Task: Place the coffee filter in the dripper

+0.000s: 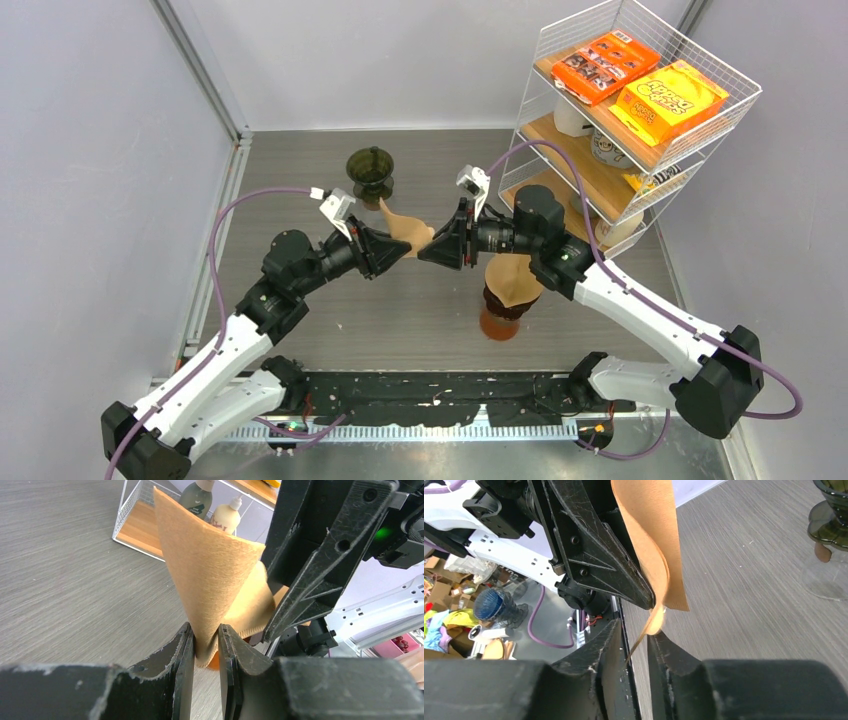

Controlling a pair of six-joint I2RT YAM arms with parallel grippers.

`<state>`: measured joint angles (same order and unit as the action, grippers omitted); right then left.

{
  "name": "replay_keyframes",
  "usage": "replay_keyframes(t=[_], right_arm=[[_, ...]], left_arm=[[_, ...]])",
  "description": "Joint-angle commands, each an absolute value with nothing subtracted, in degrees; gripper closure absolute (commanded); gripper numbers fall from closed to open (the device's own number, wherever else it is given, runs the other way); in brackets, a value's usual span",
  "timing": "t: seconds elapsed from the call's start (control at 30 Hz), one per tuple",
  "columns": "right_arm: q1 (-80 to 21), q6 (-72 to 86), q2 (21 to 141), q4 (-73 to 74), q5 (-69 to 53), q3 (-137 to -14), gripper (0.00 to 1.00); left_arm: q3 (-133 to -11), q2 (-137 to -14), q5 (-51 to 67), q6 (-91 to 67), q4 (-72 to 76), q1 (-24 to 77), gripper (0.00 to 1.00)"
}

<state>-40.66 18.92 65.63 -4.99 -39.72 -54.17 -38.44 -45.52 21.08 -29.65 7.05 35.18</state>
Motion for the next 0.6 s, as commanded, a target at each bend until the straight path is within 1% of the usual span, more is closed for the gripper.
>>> replay_keyframes(t=[0.0, 0.03, 0.07, 0.1, 0.13, 0.17, 0.27, 0.37, 0.43, 0.5, 0.53, 0.57], right_arm=[[-40.95, 19.44, 65.56, -6.9, -40.56, -56.88, 0.73], [-40.95, 19.34, 65.59, -6.66, -40.67, -56.96, 0.79], [-40.96, 19.38, 65.66, -6.04, -40.64, -57.24, 0.83], [-40.96, 19.33, 65.72, -5.57, -40.49, -57.45, 0.91], [-40.96, 19.24, 65.78, -4.67, -40.23, -57.82, 0.94], [-40.96, 19.07, 65.93, -4.31, -40.06, -58.0, 0.94], [-40.96, 18.98, 65.81, -3.51, -38.38, -58.62, 0.95], [-40.96, 19.03, 65.55, -2.68, -36.69, -59.59, 0.95], [-40.96, 19.18, 65.56, -1.42, -36.06, -60.14, 0.95], [-40.88, 19.13, 65.24, -0.58, -35.76, -60.56, 0.95], [-40.87, 19.1, 65.09, -0.41, -35.64, -60.56, 0.95], [-40.87, 18.79, 64.72, -0.38, -35.66, -60.49, 0.95]], left_arm=[[-38.32, -45.46, 20.76, -30.27, 10.63, 35.29, 0.71], [-38.1, -45.38, 20.43, -30.46, 11.17, 35.29, 0.71], [-37.9, -45.29, 20.32, -30.72, 11.69, 35.26, 0.71], [-37.76, -45.27, 20.3, -30.86, 12.21, 35.32, 0.7], [-37.73, -45.26, 20.3, -31.06, 12.64, 35.27, 0.69], [-37.68, -45.26, 20.56, -31.21, 12.9, 35.27, 0.67], [-37.6, -44.82, 21.27, -31.16, 13.43, 35.31, 0.55], [-36.06, -43.9, 21.17, -31.06, 16.02, 35.33, 0.41], [-35.73, -43.22, 20.12, -31.01, 15.96, 35.32, 0.27], [-35.81, -42.48, 18.86, -30.49, 14.87, 35.24, 0.09], [-35.7, -41.98, 18.09, -30.0, 14.22, 35.23, 0.02], [-35.63, -41.34, 17.11, -29.34, 13.49, 35.1, 0.01]])
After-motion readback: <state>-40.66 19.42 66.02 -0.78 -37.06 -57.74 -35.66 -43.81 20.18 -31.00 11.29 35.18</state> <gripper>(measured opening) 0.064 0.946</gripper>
